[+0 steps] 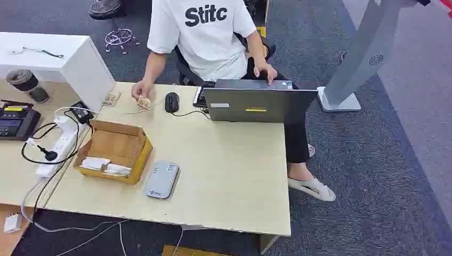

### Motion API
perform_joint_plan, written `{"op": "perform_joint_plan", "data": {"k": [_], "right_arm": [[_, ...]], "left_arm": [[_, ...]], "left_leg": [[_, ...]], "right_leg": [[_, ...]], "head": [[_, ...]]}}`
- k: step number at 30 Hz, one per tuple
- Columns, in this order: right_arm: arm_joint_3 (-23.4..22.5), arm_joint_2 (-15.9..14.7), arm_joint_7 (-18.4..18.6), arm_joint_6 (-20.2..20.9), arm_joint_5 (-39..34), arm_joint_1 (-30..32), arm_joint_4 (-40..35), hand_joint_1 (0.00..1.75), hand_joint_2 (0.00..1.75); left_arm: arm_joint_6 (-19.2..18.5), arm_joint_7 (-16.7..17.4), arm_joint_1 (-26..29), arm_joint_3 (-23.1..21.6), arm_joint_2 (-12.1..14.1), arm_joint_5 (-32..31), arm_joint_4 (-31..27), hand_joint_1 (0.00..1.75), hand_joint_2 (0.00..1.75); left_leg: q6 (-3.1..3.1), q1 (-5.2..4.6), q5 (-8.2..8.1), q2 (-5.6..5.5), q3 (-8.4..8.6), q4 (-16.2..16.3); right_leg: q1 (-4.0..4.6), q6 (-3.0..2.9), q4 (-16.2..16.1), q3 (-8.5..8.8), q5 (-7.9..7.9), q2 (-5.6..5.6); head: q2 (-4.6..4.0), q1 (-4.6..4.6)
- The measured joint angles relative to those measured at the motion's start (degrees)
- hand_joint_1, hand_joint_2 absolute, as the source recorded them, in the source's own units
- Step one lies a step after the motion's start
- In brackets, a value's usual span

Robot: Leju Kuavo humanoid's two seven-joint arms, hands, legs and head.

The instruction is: Pass the card to the sensor for recognition and then transmit it.

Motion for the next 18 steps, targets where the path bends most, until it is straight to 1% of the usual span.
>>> {"op": "perform_joint_plan", "data": {"k": [1, 2, 3, 4, 5, 6, 8, 10, 13, 14, 18], "right_arm": [[-0.09, 0.00, 0.20, -0.02, 0.35, -0.03, 0.00, 0.00, 1.75], [-0.09, 0.00, -0.45, -0.02, 0.76, -0.03, -0.02, 0.00, 1.75], [-0.09, 0.00, -1.16, -0.02, 1.09, 0.01, -0.02, 0.00, 1.75], [-0.18, 0.02, -1.64, -0.13, 1.05, 0.01, -0.02, 0.00, 1.75], [-0.29, 0.04, -1.81, -0.22, 1.03, 0.04, -0.02, 0.00, 1.75], [-0.37, 0.04, -1.81, -0.28, 1.05, 0.08, -0.02, 0.00, 1.75], [-0.55, 0.20, -1.66, -0.33, 1.16, -0.01, 0.00, 0.00, 1.75], [-0.59, 0.44, -1.33, -0.31, 1.33, -0.10, -0.02, 0.00, 1.75], [-0.59, 0.52, -0.85, -0.20, 2.23, -0.15, -0.02, 0.00, 1.75], [-0.59, 0.52, -0.79, -0.13, 2.23, -0.15, -0.02, 0.00, 1.75], [-0.59, 0.52, -0.83, 0.22, 3.10, -0.19, 0.00, 0.00, 1.75]], "left_arm": [[-0.15, -3.02, 0.29, -0.24, 0.17, 2.91, -0.91, 0.00, 1.75], [-2.12, -5.09, 0.90, -1.78, 1.82, 8.43, -1.82, 0.00, 1.75], [-5.57, -4.12, 1.71, -2.78, 3.18, 12.03, -2.52, 0.00, 1.75], [-10.64, 0.54, 2.64, -3.98, 5.01, 14.12, -4.95, 0.00, 1.75], [-13.65, 4.83, 3.46, -4.65, 6.57, 14.31, -7.97, 0.00, 1.75], [-15.15, 6.17, 4.03, -5.33, 7.45, 14.29, -9.72, 0.00, 1.75], [-16.39, 5.21, 4.66, -5.97, 9.33, 14.76, -12.76, 0.00, 1.75], [-16.72, 4.48, 4.73, -6.70, 9.83, 14.77, -14.52, 0.00, 1.75], [-16.37, 4.02, 4.41, -6.97, 10.18, 13.89, -15.24, 0.00, 1.75], [-16.35, 3.63, 4.38, -6.97, 10.68, 13.63, -15.39, 0.00, 1.75], [-16.44, 0.79, 4.13, -6.99, 13.49, 14.11, -15.39, 0.00, 1.75]], "left_leg": [[0.00, 0.02, 0.00, 0.00, -0.02, 0.00], [-0.01, 0.05, 0.00, 0.02, -0.01, -0.03], [-0.03, 0.15, -0.02, 0.11, 0.00, -0.03], [-0.11, 0.25, -0.07, 0.21, 0.04, -0.02], [-0.13, 0.24, -0.09, 0.22, 0.07, -0.01], [-0.13, 0.21, -0.08, 0.19, 0.07, -0.01], [-0.17, 0.19, 0.00, 0.04, 0.02, -0.05], [-0.23, 0.20, 0.04, 0.00, -0.02, -0.07], [-0.25, 0.24, 0.05, 0.06, -0.03, -0.07], [-0.25, 0.23, 0.05, 0.13, -0.01, -0.07], [-0.25, 0.17, 0.05, 0.11, 0.01, -0.05]], "right_leg": [[0.01, 0.00, 0.00, 0.01, 0.00, 0.00], [0.05, 0.00, 0.01, 0.03, 0.00, 0.03], [0.13, -0.02, 0.01, 0.02, -0.01, 0.10], [0.25, -0.03, 0.01, 0.02, 0.00, 0.23], [0.25, -0.03, 0.00, -0.02, 0.00, 0.25], [0.23, -0.04, 0.01, -0.04, -0.01, 0.23], [0.22, -0.09, 0.01, -0.08, -0.05, 0.06], [0.22, -0.09, 0.02, -0.04, -0.05, 0.01], [0.24, -0.11, 0.03, 0.00, -0.03, 0.06], [0.24, -0.11, 0.02, -0.01, -0.02, 0.12], [0.20, -0.10, 0.02, -0.01, -0.01, 0.12]], "head": [[0.00, -0.02], [0.00, 0.19], [0.00, 0.24], [0.00, 0.24], [0.00, 0.26], [0.00, 0.04], [0.00, -0.02], [0.00, -0.09], [0.00, 0.02], [0.00, 0.15], [0.00, 0.13]]}}
